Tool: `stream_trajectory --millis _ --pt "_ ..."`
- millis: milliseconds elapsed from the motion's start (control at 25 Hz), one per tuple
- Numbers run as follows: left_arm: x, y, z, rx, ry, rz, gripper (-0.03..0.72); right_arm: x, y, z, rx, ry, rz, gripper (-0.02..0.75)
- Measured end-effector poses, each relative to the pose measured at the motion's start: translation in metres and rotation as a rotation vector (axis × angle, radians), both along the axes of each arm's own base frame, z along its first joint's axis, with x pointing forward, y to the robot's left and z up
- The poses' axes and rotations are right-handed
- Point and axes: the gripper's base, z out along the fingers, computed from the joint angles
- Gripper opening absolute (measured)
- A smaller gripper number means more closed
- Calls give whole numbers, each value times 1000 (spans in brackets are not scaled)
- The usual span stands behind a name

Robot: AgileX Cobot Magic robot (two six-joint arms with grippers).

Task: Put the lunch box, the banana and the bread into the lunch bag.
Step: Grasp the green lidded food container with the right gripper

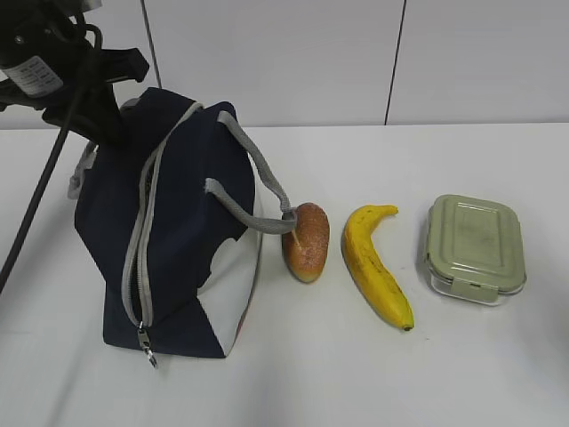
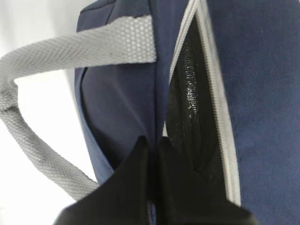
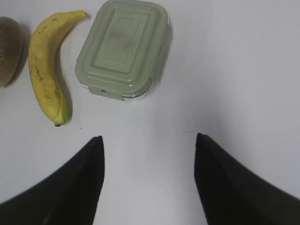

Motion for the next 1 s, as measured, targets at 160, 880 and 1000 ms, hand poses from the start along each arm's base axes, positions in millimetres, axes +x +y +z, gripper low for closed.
stream_trajectory --millis 160,880,1000 --pt "0 0 0 0 0 0 2 23 5 -15 45 69 25 451" --pt "0 0 0 0 0 0 2 85 -19 -74 335 206 10 451" --pt "0 0 0 0 0 0 2 98 -25 -80 366 229 18 450"
